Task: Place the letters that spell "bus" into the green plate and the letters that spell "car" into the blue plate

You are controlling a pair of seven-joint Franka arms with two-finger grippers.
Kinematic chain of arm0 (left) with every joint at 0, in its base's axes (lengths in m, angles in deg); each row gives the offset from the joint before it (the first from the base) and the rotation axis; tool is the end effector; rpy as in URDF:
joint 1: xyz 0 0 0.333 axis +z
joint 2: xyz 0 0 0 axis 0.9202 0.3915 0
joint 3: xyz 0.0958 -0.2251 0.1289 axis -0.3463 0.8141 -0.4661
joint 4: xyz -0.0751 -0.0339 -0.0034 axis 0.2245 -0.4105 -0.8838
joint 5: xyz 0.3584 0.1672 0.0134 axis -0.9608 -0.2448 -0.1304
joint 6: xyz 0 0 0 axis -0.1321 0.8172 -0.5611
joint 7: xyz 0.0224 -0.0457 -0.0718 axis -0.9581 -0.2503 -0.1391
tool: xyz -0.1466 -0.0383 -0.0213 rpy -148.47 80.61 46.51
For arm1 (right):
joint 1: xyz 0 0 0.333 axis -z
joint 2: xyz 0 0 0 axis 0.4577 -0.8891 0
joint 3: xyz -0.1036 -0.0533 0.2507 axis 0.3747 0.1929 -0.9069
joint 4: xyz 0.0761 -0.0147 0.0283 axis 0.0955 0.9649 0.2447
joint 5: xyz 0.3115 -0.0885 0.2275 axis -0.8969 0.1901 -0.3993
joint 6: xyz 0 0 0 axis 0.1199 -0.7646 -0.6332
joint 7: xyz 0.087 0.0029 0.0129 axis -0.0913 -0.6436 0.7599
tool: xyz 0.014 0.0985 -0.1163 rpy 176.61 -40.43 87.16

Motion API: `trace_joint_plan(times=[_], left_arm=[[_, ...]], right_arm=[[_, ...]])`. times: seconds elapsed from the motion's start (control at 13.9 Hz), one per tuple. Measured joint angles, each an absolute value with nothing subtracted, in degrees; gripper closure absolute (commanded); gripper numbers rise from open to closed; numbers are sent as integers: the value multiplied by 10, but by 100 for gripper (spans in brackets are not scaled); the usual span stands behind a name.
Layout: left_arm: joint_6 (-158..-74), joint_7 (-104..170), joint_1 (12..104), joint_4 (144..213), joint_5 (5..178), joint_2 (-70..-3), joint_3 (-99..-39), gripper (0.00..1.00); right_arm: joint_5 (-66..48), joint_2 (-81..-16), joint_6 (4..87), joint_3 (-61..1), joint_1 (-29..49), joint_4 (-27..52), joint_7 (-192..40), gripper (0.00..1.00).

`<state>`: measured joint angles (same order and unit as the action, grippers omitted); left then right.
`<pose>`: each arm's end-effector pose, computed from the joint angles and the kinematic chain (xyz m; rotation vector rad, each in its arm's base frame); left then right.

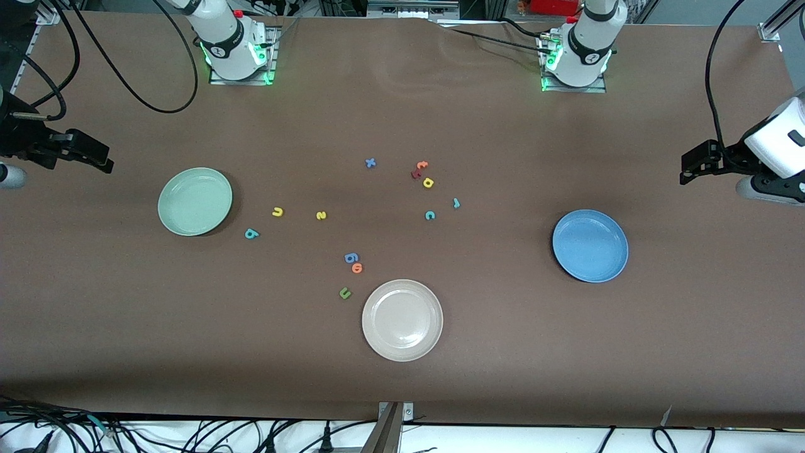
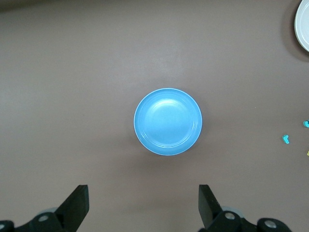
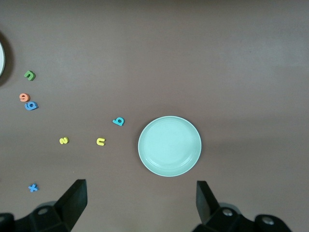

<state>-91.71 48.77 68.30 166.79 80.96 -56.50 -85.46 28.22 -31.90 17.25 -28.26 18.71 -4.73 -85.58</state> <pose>0.5854 -0.0011 0.5022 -3.1080 0.2706 0.0404 0.5840 0.0168 0.5342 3.1233 -0.0908 -0.0383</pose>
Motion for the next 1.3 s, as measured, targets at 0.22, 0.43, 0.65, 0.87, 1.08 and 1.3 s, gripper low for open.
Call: trace_joint_plan(times=[0.22, 0.43, 0.65, 0.87, 1.08, 1.3], left_arm=[[-917, 487, 683, 1668, 810, -564, -855, 0], [-914, 487, 682, 1669, 810, -564, -854, 0], [-913, 487, 681, 1670, 810, -564, -854, 0], [-913, 487, 681, 1670, 810, -564, -854, 0], [-913, 486, 680, 1671, 810, -564, -853, 0], [-912, 445, 651, 1676, 811, -556, -850, 0]], right_arm=[[282, -319, 173, -283, 187, -47, -856, 0], [282, -319, 173, -283, 187, -47, -856, 0], [282, -319, 173, -283, 187, -47, -856, 0], [282, -319, 173, -283, 187, -47, -856, 0], [282, -319, 173, -283, 187, -47, -856, 0], [282, -319, 173, -283, 187, -47, -856, 0]])
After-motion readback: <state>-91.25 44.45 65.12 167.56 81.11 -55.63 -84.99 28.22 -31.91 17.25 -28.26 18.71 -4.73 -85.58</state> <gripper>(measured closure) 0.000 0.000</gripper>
